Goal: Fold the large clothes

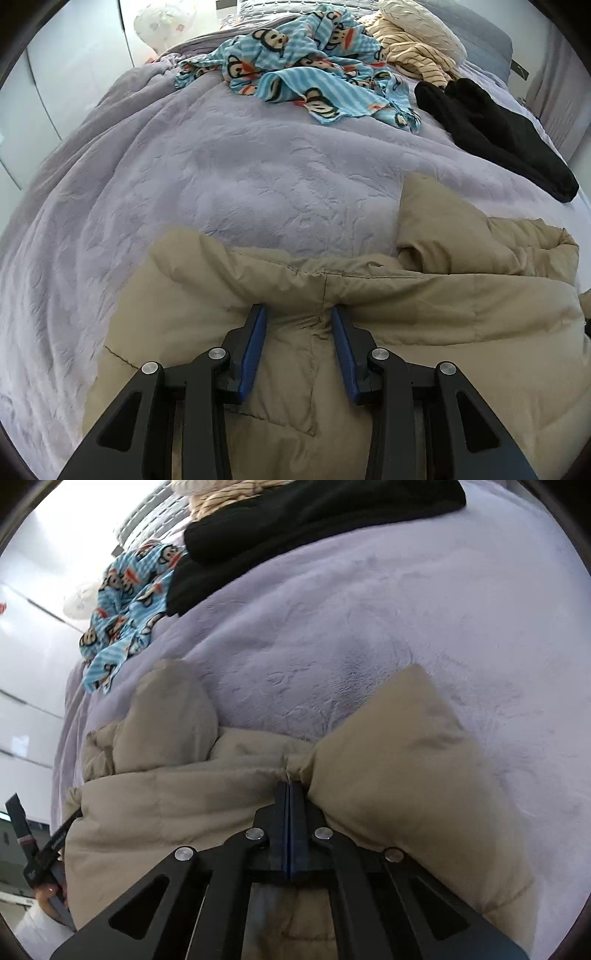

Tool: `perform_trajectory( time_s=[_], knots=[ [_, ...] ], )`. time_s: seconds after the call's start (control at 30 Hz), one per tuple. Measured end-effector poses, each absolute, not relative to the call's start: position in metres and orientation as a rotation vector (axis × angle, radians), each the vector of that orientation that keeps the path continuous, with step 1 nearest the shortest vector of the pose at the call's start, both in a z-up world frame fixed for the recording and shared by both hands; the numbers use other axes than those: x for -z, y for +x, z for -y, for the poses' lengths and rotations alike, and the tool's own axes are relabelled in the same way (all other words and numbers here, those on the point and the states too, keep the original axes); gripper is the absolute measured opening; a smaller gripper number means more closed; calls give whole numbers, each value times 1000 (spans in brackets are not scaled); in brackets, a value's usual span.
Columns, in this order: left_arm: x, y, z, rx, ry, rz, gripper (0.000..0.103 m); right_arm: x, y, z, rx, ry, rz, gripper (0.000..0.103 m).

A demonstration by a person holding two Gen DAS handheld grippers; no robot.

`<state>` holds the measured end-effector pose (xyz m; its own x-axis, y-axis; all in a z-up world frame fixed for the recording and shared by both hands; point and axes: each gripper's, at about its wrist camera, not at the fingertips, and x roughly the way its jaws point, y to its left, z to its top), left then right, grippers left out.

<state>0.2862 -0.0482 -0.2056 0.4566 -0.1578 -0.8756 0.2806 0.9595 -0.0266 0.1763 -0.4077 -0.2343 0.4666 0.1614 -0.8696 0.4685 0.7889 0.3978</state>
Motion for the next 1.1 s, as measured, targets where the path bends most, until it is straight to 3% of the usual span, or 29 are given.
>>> perform_trajectory(
  time_s=[0.4,0.53,0.67,0.83,0.93,1.0,1.1],
  knots=[
    [198,315,-11,124,127,-1060,41,198,146,439,396,615,-1045,0],
    [216,329,-28,50,61,-1115,55,219,130,465,452,736,-1045,0],
    [210,332,-35,20,36,-1134,55,227,131,471,470,797,-1043,0],
    [174,308,-45,35,92,-1104,55,193,123,458,469,756,-1033,6],
    [153,284,-54,66,101,-1104,55,170,101,447,450,788,-990,26],
    [145,264,-60,83,101,-1114,55,159,84,436,450,817,-968,58],
    [141,238,-60,98,92,-1142,55,148,56,416,435,845,-958,58]
  ],
)
